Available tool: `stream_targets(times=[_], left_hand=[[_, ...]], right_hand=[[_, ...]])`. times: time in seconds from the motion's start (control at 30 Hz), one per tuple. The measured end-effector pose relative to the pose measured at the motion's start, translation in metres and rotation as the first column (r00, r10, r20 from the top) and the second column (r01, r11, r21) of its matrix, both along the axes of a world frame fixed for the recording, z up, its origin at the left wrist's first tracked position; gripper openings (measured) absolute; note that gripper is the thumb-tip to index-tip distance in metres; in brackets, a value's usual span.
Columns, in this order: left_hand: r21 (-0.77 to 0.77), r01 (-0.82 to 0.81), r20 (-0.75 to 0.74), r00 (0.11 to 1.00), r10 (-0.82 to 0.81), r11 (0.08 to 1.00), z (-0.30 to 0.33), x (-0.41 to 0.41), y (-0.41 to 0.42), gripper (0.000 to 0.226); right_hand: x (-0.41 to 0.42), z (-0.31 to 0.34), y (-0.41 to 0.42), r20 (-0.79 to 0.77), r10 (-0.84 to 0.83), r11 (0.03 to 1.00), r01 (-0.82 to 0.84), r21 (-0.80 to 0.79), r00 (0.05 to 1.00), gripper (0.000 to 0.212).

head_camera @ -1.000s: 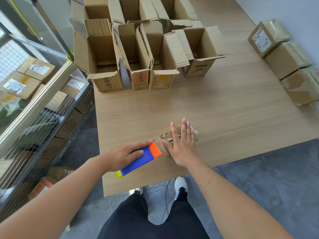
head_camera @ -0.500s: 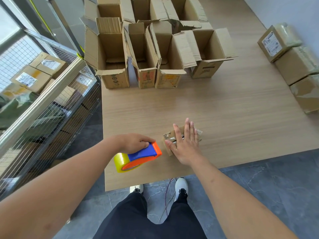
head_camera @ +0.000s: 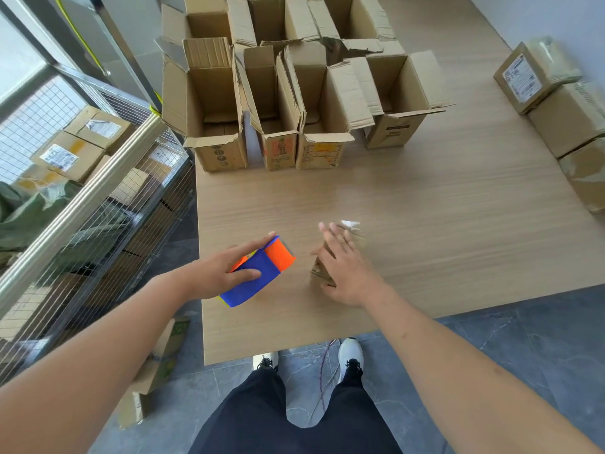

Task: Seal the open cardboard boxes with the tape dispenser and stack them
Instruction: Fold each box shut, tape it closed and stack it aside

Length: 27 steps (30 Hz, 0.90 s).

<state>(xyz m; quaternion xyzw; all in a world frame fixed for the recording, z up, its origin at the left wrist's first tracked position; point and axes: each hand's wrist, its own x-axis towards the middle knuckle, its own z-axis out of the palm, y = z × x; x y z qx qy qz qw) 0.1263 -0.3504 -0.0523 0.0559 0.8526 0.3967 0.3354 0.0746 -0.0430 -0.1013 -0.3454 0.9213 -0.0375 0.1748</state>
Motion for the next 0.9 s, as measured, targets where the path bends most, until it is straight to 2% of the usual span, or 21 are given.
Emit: stream_targets(times=[0.03, 0.1, 0.17, 0.23, 0.3, 0.4, 0.53, 0.6, 0.67, 0.7, 0.77, 0.9], left_hand=[[0.035, -0.047, -0.014, 0.999, 0.047, 0.998, 0.001, 0.003, -0.002, 0.075], [0.097, -0.125, -0.057, 0.990, 0.131, 0.987, 0.003, 0.008, -0.005, 0.082], [0.119, -0.156, -0.103, 0.980, 0.168, 0.981, 0.006, 0.013, -0.005, 0.090], [0.122, -0.149, -0.149, 0.975, 0.166, 0.981, 0.009, 0.014, -0.002, 0.094], [0.129, -0.122, -0.201, 0.969, 0.146, 0.984, 0.010, 0.014, 0.004, 0.093], [0.126, -0.115, -0.282, 0.948, 0.147, 0.985, 0.011, 0.015, 0.012, 0.091], [0.103, -0.108, -0.356, 0.924, 0.138, 0.989, 0.011, 0.019, 0.024, 0.091], [0.097, -0.116, -0.373, 0.917, 0.144, 0.989, 0.011, 0.021, 0.028, 0.092], [0.092, -0.131, -0.391, 0.907, 0.157, 0.987, 0.012, 0.022, 0.031, 0.093], [0.094, -0.140, -0.398, 0.902, 0.166, 0.986, 0.013, 0.022, 0.033, 0.093], [0.104, -0.149, -0.404, 0.897, 0.178, 0.983, 0.016, 0.022, 0.038, 0.094], [0.123, -0.161, -0.416, 0.887, 0.198, 0.979, 0.026, 0.023, 0.047, 0.095]], right_hand=[[-0.005, 0.003, 0.000, 0.014, 0.099, 0.995, -0.099, -0.020, 0.995, 0.084], [-0.009, 0.009, -0.002, 0.022, 0.209, 0.977, -0.209, -0.034, 0.978, 0.111], [-0.005, 0.013, -0.002, -0.006, 0.136, 0.988, -0.136, -0.071, 0.991, 0.130], [0.002, 0.016, -0.001, 0.011, -0.057, 0.995, 0.057, -0.075, 0.998, 0.125], [0.006, 0.016, 0.002, 0.016, -0.144, 0.989, 0.145, -0.044, 0.989, 0.110], [0.001, 0.011, 0.004, 0.101, -0.107, 0.986, 0.118, -0.115, 0.989, 0.095], [-0.015, 0.014, 0.004, 0.238, -0.065, 0.971, 0.116, -0.208, 0.969, 0.094], [-0.017, 0.024, 0.005, 0.292, -0.110, 0.904, 0.217, -0.368, 0.950, 0.074], [-0.015, 0.036, 0.003, 0.356, -0.177, 0.718, 0.368, -0.591, 0.918, 0.039], [-0.012, 0.042, 0.001, 0.440, -0.182, 0.614, 0.451, -0.647, 0.879, 0.026], [-0.007, 0.059, -0.002, 0.622, -0.121, 0.487, 0.592, -0.642, 0.774, 0.016], [-0.006, 0.079, -0.001, 0.776, -0.016, 0.430, 0.705, -0.564, 0.631, 0.016]])
